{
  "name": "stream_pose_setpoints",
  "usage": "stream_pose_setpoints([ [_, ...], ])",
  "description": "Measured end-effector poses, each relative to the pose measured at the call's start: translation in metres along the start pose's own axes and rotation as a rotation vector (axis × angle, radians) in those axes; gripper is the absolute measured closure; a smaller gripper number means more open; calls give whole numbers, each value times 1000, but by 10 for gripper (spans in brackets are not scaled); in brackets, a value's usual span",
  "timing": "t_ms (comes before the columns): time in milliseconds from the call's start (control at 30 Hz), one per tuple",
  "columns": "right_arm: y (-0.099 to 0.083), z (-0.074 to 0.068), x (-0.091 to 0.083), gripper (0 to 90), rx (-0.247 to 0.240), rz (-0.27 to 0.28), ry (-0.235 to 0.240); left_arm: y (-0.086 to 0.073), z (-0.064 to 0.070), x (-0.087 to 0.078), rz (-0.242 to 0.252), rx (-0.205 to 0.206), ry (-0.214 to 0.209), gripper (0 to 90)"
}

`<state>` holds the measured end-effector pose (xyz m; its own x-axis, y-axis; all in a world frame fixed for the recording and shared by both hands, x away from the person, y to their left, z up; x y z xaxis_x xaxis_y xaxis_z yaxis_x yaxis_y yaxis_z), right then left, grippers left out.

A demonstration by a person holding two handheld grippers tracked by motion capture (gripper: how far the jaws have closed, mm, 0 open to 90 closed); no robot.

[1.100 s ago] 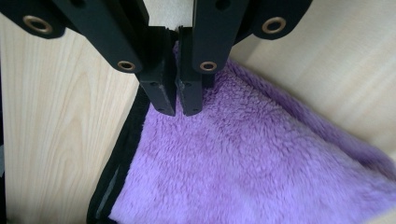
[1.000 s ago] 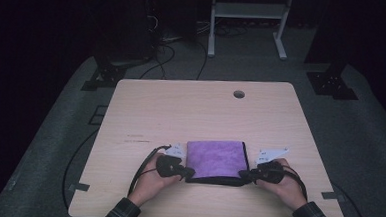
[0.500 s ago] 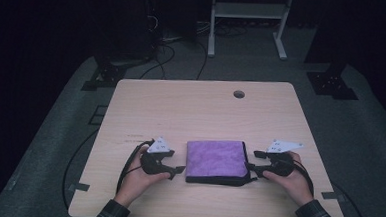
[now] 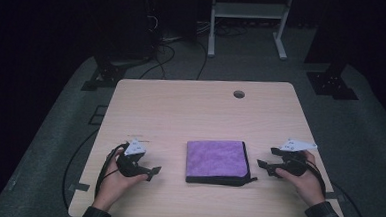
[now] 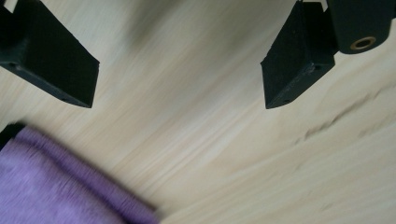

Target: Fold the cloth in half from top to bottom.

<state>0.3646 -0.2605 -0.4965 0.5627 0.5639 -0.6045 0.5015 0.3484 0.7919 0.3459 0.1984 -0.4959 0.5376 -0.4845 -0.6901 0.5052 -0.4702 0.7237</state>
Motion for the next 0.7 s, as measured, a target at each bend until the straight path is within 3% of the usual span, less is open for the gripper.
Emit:
stream_pose_setpoints([
  [267, -27, 20, -8, 184, 28, -81, -83, -30, -18, -6, -70, -32, 76, 63],
  [333, -32, 23, -9, 178, 33, -96, -100, -34, -20, -6, -52, -33, 80, 5],
  [433, -35, 25, -11, 169, 35, -83, -111, -37, -22, -6, -15, -33, 78, 0],
  [700, -37, 27, -12, 134, 38, -85, -125, -37, -22, -6, -13, -29, 75, 0],
])
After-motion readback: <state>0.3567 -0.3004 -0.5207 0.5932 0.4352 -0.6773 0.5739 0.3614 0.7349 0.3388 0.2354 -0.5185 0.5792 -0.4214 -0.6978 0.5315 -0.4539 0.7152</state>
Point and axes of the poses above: each handheld gripper's, and its own axes: x roughly forward along the jaws, y roughly out of its top, z roughly to its right, the point moved 5 cm from there along x, roughly forward along the jaws, and after that the axes turned 2 degrees about y, right-handed, at the moved point
